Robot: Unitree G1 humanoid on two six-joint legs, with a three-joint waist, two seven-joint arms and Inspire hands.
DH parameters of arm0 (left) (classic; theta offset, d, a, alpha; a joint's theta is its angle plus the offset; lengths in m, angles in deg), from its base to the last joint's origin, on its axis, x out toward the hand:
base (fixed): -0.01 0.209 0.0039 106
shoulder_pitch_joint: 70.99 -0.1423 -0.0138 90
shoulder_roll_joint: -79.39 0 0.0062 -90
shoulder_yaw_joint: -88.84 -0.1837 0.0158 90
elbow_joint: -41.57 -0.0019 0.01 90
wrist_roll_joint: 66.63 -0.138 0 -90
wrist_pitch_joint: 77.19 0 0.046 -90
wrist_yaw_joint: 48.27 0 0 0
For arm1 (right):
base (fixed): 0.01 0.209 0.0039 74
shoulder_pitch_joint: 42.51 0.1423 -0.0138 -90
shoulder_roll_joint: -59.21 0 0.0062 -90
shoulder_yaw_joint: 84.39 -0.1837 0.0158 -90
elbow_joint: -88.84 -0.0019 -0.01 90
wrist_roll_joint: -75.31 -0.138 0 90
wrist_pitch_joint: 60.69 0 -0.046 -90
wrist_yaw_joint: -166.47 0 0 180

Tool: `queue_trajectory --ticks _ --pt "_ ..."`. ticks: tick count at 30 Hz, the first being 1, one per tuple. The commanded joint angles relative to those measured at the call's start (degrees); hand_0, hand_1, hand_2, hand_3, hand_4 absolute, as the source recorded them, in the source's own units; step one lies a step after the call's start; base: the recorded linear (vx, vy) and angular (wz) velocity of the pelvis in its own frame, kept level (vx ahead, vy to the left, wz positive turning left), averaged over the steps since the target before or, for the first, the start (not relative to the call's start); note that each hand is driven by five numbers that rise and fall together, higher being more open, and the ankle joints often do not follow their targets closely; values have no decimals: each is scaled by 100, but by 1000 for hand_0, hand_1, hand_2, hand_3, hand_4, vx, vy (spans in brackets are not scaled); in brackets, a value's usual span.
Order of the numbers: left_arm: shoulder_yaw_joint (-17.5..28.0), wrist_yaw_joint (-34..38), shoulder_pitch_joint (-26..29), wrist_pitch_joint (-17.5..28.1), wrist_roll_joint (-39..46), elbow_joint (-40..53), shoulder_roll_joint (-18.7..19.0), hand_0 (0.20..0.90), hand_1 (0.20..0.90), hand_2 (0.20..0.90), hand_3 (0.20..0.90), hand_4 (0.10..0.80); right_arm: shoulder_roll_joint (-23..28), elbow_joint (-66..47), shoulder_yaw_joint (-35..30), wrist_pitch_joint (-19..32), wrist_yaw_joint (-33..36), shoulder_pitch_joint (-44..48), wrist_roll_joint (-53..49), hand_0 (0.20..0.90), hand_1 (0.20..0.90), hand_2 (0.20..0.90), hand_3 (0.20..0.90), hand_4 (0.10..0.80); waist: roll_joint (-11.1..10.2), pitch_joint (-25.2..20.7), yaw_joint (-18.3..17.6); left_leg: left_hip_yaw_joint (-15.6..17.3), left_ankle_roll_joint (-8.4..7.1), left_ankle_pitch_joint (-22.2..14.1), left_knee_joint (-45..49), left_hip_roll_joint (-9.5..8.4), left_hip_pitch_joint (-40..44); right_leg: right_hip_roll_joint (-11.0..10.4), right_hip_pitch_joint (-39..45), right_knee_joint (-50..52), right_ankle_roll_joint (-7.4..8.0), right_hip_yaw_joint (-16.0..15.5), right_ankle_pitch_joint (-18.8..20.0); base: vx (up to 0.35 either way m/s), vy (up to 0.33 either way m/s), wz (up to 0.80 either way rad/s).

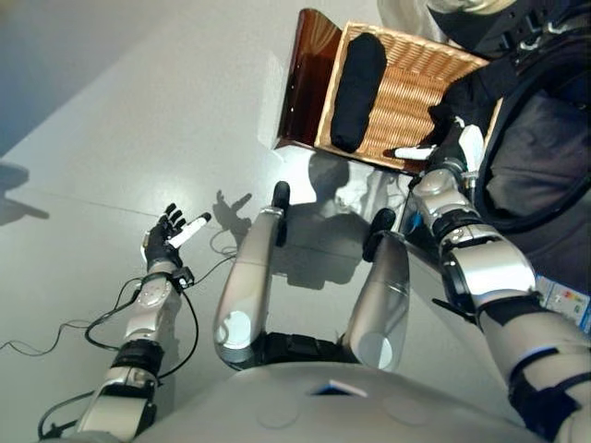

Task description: Pick up the clothes and place them into the washing machine

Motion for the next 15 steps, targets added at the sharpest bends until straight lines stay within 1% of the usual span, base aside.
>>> queue_trajectory --ticks 1,9,15 --pt "8 129 -124 326 -116 -171 192 900 900 900 900 800 520 -20 -27 58 334 76 19 900 900 900 900 800 75 -285 51 186 -135 -220 -268 4 96 93 20 -413 -239 -220 538 30 -10 -3" --pt "-78 147 -193 328 -82 -88 232 900 900 900 900 800 821 160 93 -67 355 383 119 900 900 900 900 800 67 -259 83 158 -163 -257 -155 18 59 84 7 -295 -257 -220 451 0 0 0" --pt "-125 137 -239 305 -122 37 265 900 900 900 900 800 989 497 116 -243 281 613 149 900 900 900 900 800 122 -224 122 175 -170 -262 -150 6 -6 54 -81 -238 -262 -218 423 0 0 0"
